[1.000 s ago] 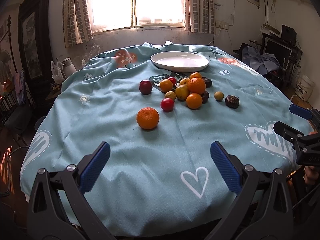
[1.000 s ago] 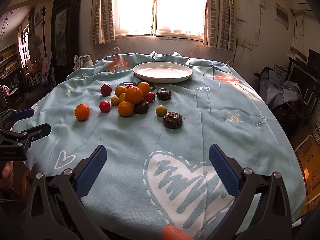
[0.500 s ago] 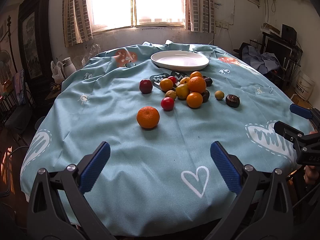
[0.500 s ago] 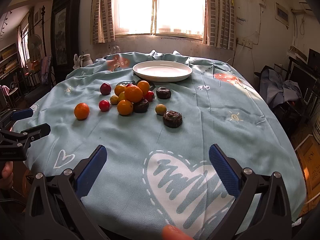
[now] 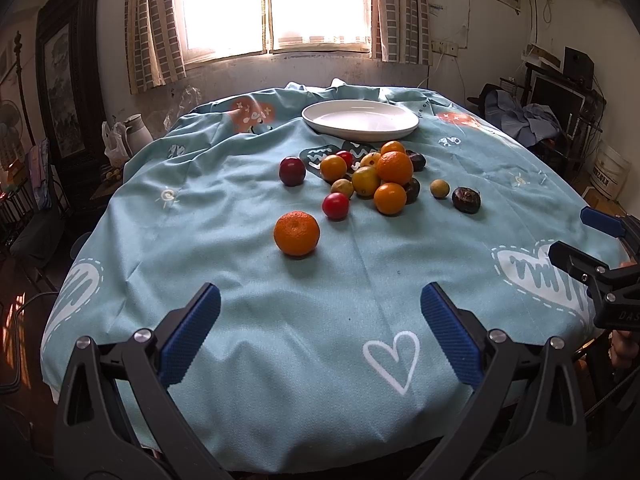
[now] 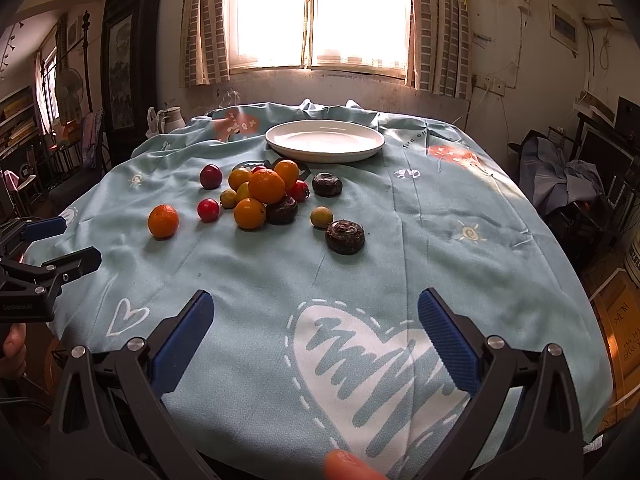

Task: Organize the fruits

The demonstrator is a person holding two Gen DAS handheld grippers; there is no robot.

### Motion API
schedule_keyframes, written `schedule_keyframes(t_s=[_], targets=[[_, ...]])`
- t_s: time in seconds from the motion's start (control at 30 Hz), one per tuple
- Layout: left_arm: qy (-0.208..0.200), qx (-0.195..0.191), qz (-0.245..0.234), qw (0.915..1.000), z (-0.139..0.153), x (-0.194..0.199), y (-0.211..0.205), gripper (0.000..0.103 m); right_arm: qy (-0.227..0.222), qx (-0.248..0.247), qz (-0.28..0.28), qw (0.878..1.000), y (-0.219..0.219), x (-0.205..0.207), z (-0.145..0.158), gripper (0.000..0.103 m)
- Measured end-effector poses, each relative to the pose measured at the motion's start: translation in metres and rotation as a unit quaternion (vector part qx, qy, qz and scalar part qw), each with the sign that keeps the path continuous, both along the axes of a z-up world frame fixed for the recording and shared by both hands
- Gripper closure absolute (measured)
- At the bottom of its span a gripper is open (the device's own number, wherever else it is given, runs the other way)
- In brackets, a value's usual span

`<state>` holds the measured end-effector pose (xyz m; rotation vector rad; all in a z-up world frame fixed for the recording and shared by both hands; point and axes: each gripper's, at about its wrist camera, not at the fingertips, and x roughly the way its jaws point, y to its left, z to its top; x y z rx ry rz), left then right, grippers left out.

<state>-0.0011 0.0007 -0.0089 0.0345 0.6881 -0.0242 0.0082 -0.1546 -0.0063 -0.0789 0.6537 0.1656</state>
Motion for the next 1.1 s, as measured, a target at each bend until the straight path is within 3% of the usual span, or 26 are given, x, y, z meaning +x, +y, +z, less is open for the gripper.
schedule_keyframes(t_s=[0.57,0.87,1.0,1.1], targets=[[0.007,-0.002,0.0,1.0,-0.007,0.003,0.003,0.002,0.008,0.001,0.0,1.0,-0.002,0.0,-0.011,0.001],[0.041,-0.033,-0.005,0.9986,-0.028,0.031,0.035,0.002,0.046,0.023,-0.018,0.999,-0.031,0.039,-0.022,0.002],[0.058,-0.042,-0.025,0.9971,-0.032,0.052,0.044,0.007,0.09,0.021,0.016,0.996,-0.03,0.078,-0.03,0.021],[0.072,-0.052,-0.042,0.9952,-0.035,0.071,0.049,0.014,0.113,0.002,0.033,0.993,-0.025,0.106,-0.037,0.022]])
